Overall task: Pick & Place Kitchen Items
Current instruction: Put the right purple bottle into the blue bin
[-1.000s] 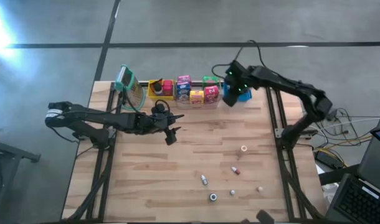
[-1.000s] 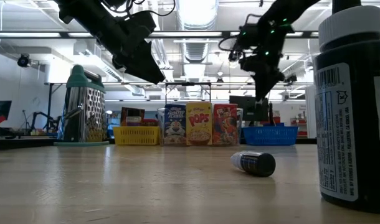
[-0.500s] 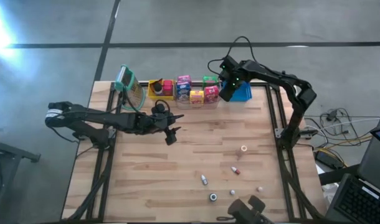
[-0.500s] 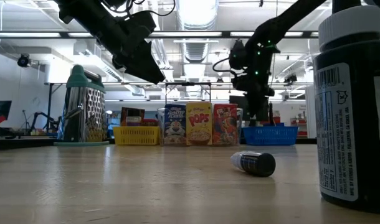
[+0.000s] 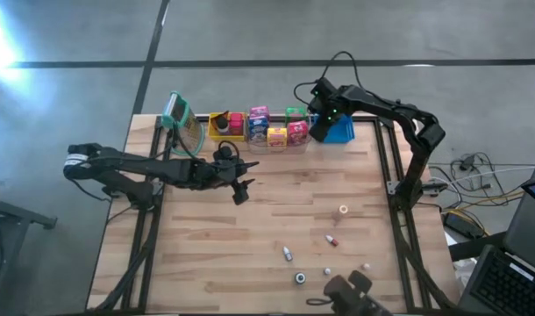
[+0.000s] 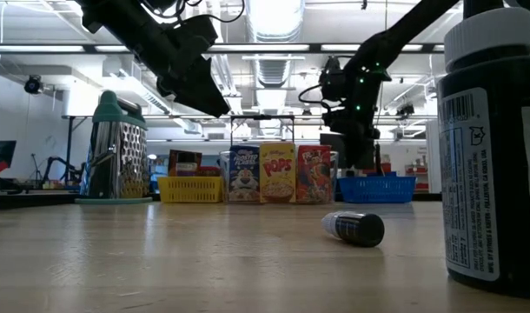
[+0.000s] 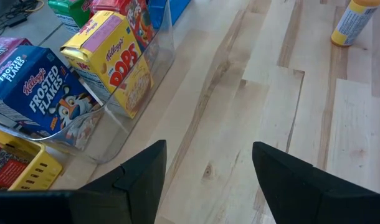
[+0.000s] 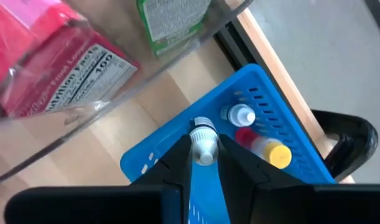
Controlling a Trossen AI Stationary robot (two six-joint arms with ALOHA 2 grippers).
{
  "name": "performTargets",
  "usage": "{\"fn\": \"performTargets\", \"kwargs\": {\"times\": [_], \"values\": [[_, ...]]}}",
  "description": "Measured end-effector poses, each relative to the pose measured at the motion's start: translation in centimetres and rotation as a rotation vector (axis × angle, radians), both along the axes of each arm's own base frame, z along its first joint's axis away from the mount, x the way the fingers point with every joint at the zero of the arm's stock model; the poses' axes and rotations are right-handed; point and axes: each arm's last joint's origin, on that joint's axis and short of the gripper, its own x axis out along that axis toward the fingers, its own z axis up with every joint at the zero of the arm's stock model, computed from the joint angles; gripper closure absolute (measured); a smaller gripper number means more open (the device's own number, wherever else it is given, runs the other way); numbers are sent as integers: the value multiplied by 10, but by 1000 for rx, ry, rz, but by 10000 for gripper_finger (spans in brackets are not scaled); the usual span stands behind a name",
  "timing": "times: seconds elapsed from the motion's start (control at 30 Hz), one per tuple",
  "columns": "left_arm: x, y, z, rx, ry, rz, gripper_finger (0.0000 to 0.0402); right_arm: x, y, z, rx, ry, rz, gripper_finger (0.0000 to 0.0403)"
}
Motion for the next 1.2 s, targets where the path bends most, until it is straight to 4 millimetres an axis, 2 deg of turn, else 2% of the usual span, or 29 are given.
{"fn": "performTargets", "kwargs": {"times": [0.37,0.73,1.2], "values": [[0,0,0,0,0,0,158,-8,-6,-7,24,-26,2,346],[0,0,0,0,0,0,158,-5,-9,-29,45,9,6,345],[0,0,0,0,0,0,158,-10,-13,-32,37,6,-6,344]]}}
